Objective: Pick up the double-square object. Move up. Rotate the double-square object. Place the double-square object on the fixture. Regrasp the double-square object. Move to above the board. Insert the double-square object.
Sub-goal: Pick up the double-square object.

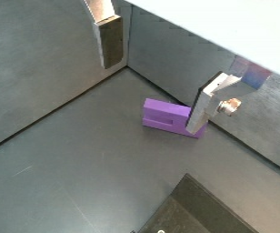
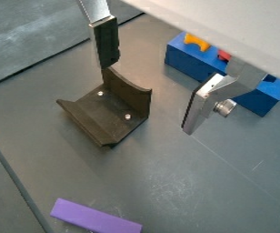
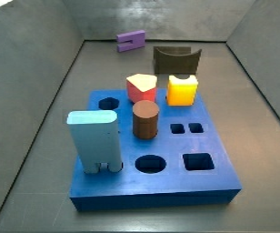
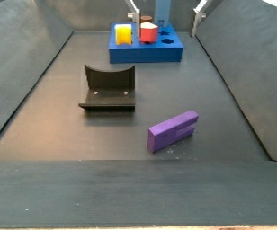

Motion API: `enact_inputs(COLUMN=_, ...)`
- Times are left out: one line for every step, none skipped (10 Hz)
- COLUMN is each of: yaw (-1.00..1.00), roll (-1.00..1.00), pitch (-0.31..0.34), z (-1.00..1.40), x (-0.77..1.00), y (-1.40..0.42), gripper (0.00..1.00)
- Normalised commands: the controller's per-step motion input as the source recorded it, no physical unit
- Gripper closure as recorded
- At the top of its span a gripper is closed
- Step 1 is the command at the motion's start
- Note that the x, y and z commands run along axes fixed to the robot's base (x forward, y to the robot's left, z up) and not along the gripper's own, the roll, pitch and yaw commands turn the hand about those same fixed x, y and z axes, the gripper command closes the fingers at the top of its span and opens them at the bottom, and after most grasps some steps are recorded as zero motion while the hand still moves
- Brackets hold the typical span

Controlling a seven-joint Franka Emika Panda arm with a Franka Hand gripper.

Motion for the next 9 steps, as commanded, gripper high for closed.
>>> enact_inputs(yaw=-0.27, roll=0.01, pitch=0.011, z=-0.11, x=0.00, y=0.15, gripper=0.00)
enact_inputs(yaw=-0.73, roll=0.00, pitch=0.069, z=-0.22, x=0.01, y=0.25, gripper=0.00)
enact_inputs(yaw=-0.72, roll=0.00, pitch=0.090, z=-0.28, x=0.00, y=0.27, gripper=0.00)
enact_inputs(yaw=-0.65, roll=0.00, pitch=0.099, z=-0.31, x=0.00, y=0.35, gripper=0.00)
enact_inputs(yaw=-0.63, roll=0.00, pitch=0.110, z=-0.33, x=0.00, y=0.38, gripper=0.00)
enact_inputs(yaw=-0.43, roll=0.00, pitch=0.113, z=-0.35, x=-0.02, y=0.57, gripper=0.00)
enact_inputs(yaw=-0.30, roll=0.00, pitch=0.121, z=-0.39, x=-0.07, y=0.69, gripper=0.00)
enact_inputs(yaw=-0.30, roll=0.00, pitch=0.127, z=-0.41, x=-0.06, y=0.69, gripper=0.00)
enact_inputs(yaw=-0.36, roll=0.00, pitch=0.134, z=-0.43, x=-0.01, y=0.63, gripper=0.00)
